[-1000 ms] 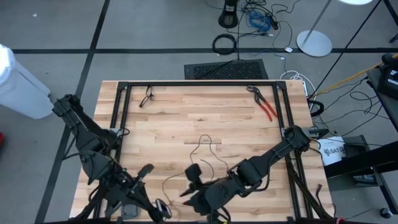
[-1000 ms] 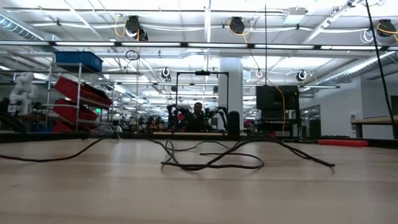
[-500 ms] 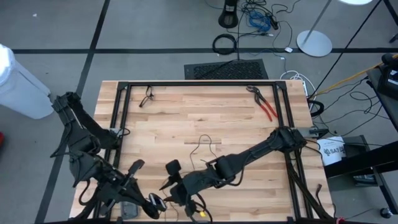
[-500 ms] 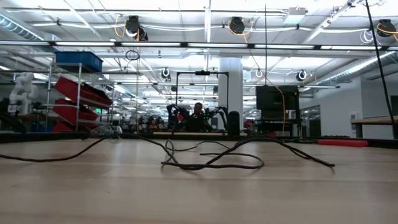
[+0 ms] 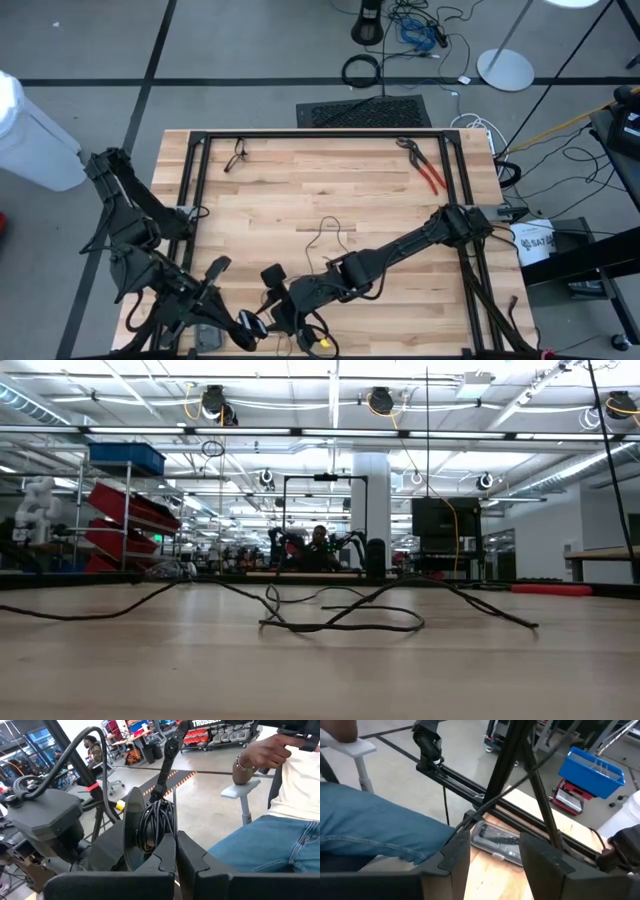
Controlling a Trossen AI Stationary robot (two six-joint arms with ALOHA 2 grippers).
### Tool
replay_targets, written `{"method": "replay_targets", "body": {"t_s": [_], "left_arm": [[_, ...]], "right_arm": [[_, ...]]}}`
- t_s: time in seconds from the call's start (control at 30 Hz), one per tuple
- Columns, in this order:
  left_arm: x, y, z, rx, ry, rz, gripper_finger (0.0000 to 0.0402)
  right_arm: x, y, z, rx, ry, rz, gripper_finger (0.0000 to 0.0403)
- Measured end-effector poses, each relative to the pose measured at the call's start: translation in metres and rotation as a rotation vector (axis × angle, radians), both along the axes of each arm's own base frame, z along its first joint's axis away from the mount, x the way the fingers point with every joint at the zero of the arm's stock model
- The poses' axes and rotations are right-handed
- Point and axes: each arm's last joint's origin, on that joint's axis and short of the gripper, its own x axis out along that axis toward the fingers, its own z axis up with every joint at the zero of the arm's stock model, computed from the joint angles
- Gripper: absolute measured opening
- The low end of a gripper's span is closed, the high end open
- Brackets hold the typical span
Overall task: Coil cords
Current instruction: Coil the black wire onto the spool
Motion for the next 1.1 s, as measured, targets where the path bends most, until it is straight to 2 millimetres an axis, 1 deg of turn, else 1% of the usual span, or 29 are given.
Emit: {"method": "replay_targets", "body": {"t_s": [0.17,0.27,0.37,0.5,0.63,1.0,1.1], "left_arm": [[-0.001,-0.001,0.000,-0.007,0.009,-0.003,0.0002],[-0.001,-0.001,-0.001,0.002,0.015,-0.003,0.0002],[-0.001,0.000,-0.002,0.008,0.020,-0.003,0.0002],[-0.001,0.000,-0.002,0.009,0.019,0.006,0.0002],[-0.001,0.000,-0.003,0.015,0.018,0.032,0.0002],[0.000,0.000,-0.003,0.013,0.020,0.035,0.0002],[0.000,0.000,-0.003,0.012,0.021,0.035,0.0002]], "right_arm": [[0.000,-0.002,0.001,0.003,0.009,-0.057,0.0154],[-0.004,-0.005,0.007,-0.005,0.016,-0.112,0.0158],[-0.005,-0.005,0.012,0.024,0.021,-0.116,0.0160],[-0.007,-0.003,0.011,0.074,0.066,-0.071,0.0160],[-0.007,-0.004,0.009,0.093,0.095,-0.079,0.0160],[-0.005,-0.008,0.011,0.189,0.114,-0.124,0.0160],[-0.005,-0.007,0.011,0.211,0.128,-0.100,0.0160]]}}
